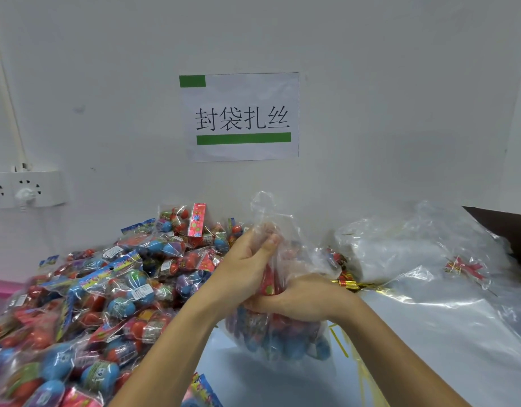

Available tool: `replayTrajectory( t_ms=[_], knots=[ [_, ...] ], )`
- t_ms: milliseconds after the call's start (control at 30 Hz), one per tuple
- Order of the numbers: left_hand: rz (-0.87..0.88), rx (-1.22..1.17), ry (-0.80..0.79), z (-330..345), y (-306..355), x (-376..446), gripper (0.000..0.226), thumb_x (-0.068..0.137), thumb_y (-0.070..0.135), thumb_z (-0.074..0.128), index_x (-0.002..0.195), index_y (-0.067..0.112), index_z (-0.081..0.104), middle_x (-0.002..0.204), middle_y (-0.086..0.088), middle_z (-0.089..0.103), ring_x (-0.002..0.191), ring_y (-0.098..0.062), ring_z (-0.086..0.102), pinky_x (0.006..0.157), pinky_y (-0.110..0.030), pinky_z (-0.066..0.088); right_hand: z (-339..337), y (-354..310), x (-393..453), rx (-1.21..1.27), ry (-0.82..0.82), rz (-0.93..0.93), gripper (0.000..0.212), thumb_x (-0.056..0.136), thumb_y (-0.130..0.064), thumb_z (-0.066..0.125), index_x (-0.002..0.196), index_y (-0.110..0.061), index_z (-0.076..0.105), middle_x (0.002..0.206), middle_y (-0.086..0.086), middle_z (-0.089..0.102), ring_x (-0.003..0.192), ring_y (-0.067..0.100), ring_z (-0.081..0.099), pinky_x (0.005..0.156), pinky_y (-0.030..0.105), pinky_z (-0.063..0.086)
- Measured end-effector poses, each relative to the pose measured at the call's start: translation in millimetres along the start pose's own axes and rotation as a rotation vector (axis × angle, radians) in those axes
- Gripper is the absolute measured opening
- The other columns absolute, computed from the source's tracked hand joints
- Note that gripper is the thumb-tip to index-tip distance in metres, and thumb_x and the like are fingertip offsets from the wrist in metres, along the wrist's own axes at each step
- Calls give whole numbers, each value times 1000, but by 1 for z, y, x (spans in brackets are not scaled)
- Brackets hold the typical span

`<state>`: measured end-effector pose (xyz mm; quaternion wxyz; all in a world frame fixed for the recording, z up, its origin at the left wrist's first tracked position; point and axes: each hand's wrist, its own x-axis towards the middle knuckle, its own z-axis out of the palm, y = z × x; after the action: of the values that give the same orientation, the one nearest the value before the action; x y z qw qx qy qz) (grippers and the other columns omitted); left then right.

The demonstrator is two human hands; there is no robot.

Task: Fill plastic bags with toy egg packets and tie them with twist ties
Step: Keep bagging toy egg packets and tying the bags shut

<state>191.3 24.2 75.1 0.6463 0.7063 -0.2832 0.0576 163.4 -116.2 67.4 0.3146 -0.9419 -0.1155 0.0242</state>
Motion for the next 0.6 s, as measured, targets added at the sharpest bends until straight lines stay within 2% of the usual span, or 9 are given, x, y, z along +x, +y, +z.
replayTrajectory(
  t_ms=[67, 133, 233, 300, 333, 400, 467, 500, 600],
  knots=[
    [26, 60, -7, -1, -1, 0, 18, 104, 30, 50, 111, 40, 64, 113, 24, 70, 113, 6, 61, 98, -20, 43, 4, 3, 5, -16, -26, 35, 56, 65, -89, 51, 80, -40, 73, 71, -14, 72, 62, -3, 64, 55, 16, 45],
    [49, 97, -4, -1, 0, 1, 19, 104, 29, 50, 114, 38, 64, 114, 23, 70, 114, 5, 61, 97, -20, 43, 4, 4, 6, -23, -17, 61, 54, 70, -87, 51, 75, -38, 74, 68, -14, 72, 56, -5, 62, 54, 15, 44],
    [92, 184, 8, -3, -2, 1, 22, 104, 28, 50, 121, 24, 65, 114, 7, 72, 112, -3, 64, 99, -29, 50, 2, 7, 6, -22, -4, 113, 59, 70, -86, 51, 61, -31, 72, 55, -9, 68, 43, -4, 56, 50, 18, 41],
    [55, 231, 20, -9, -2, 1, 26, 100, 37, 55, 117, 21, 65, 111, -8, 71, 103, -8, 65, 95, -35, 53, 1, 9, 6, 48, 31, 148, 55, 72, -79, 56, 46, -32, 66, 43, -10, 58, 36, -2, 51, 41, 14, 37],
    [23, 220, 1, -13, -3, 0, 29, 96, 43, 58, 115, 23, 65, 111, -7, 71, 101, -9, 66, 93, -34, 53, -1, 11, 7, 108, 61, 157, 51, 74, -74, 59, 44, -34, 65, 42, -11, 57, 35, -2, 50, 38, 12, 35],
    [-35, 222, -97, -23, -6, -1, 35, 89, 52, 63, 118, 32, 63, 116, 8, 70, 109, -2, 64, 95, -28, 53, -4, 17, 8, 273, 139, 151, 34, 79, -63, 66, 58, -37, 73, 55, -13, 65, 48, -4, 56, 49, 12, 44],
    [-106, 276, -191, -32, -9, -4, 53, 81, 61, 72, 128, 43, 54, 127, 20, 61, 115, 7, 58, 97, -20, 48, -9, 23, 10, 466, 192, 111, 20, 85, -51, 70, 89, -33, 78, 84, -3, 76, 73, 10, 68, 74, 31, 58],
    [-147, 290, -219, -35, -11, -5, 70, 72, 66, 75, 134, 46, 47, 131, 22, 55, 118, 7, 55, 94, -17, 47, -13, 25, 9, 548, 209, 98, 17, 88, -43, 70, 96, -31, 77, 89, 4, 77, 76, 17, 70, 74, 39, 60],
    [-243, 243, -186, -29, -18, -9, 107, 54, 70, 81, 146, 45, 31, 136, 15, 48, 124, -9, 54, 97, -27, 50, -21, 30, 4, 686, 244, 92, 9, 92, -30, 69, 95, -24, 75, 75, 6, 75, 57, 18, 70, 43, 26, 51]
  ],
)
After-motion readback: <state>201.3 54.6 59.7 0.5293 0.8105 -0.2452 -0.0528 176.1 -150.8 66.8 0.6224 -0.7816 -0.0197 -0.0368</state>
